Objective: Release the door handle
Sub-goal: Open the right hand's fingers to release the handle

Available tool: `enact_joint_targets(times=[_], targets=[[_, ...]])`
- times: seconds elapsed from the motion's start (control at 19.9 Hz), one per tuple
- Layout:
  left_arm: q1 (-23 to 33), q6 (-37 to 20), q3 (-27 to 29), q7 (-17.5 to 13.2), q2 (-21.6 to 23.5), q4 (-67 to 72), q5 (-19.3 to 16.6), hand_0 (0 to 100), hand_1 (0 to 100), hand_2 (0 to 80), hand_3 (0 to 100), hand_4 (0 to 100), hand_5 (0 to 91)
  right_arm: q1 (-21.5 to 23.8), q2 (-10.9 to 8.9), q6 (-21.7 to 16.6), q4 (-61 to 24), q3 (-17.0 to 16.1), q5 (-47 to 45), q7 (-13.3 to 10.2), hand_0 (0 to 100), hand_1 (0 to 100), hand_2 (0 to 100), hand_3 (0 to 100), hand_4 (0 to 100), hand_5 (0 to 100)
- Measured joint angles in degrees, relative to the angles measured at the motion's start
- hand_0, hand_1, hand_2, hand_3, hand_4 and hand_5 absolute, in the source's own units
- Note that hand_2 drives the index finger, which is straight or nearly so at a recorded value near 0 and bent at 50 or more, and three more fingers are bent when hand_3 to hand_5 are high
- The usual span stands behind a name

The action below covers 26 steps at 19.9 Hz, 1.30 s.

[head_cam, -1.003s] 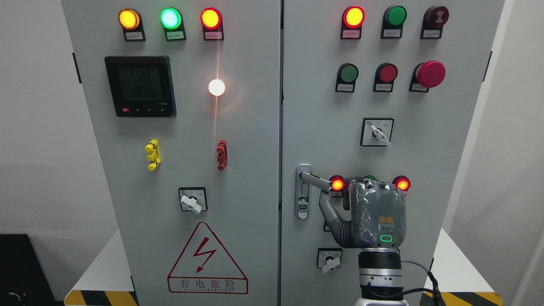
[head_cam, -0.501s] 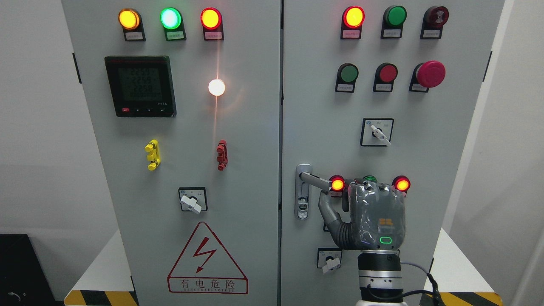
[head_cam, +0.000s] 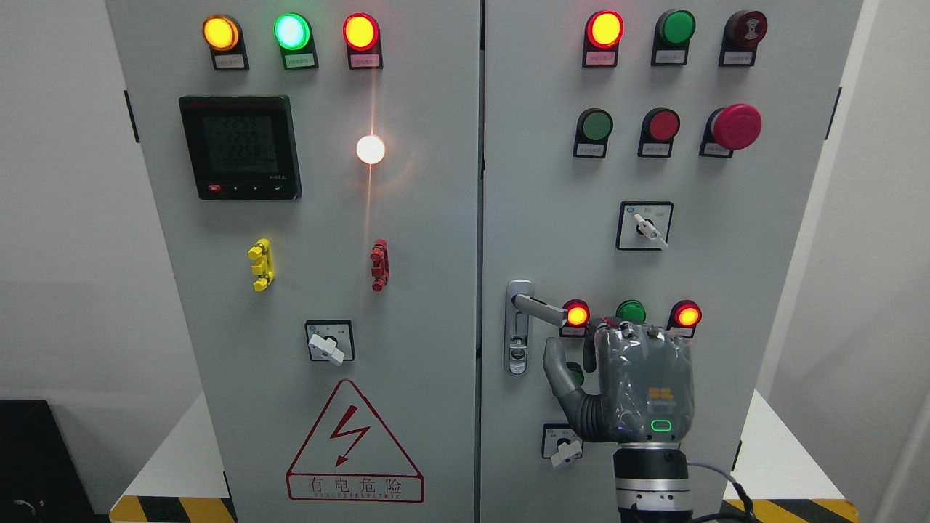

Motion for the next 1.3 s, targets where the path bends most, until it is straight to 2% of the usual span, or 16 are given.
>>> enact_joint_targets(times=[0.15,0.3,0.45,0.6,0.8,1.2,1.3], targets=[[0.0,0.0,0.0,0.0,0.0,0.0,0.0,12,56,0.0,0,0,0.0,1.85,-0.08,-1.6,-1.19,-0.11,-0.02,-0.16,49,33,74,100,94,97],[0.0,0.0,0.0,0.0,0.0,0.0,0.0,12,56,0.0,0,0,0.0,4.06,-0.16,-3.94,-2.58,-0.54,-0.07,-0.42,49,29,64,97,88,90],[0.0,0.0,0.0,0.0,0.0,0.0,0.0,12,56,0.0,0,0,0.0,6.86,-0.17,-8.36,-4.17,-1.72,-0.13,-1.43,48,28,57,86,85,82],[0.0,0.0,0.0,0.0,0.0,0.01,0.0,12,56,0.0,0,0,0.0,9.72,-0.12,-12.82,-5.65,-3.47,-0.46,-2.5,48,26,48,76,75,68],[0.0,0.0,0.0,0.0,0.0,0.01,-0.01,12,56,0.0,0,0,0.0,12.67,-0.11,-18.36,-7.4,-6.17,-2.57,-3.59,46,25,36,58,59,50],[0.0,0.0,0.0,0.0,0.0,0.02,0.0,12,56,0.0,0,0,0.0,17.47,-0.12,-30.36,-10.41,-13.84,-8.62,-4.24,44,22,17,30,33,30],[0.0,0.0,0.0,0.0,0.0,0.02,0.0,12,56,0.0,0,0,0.0,18.12,-0.17,-33.01,-10.84,-16.06,-10.94,-3.6,44,21,14,25,28,25]])
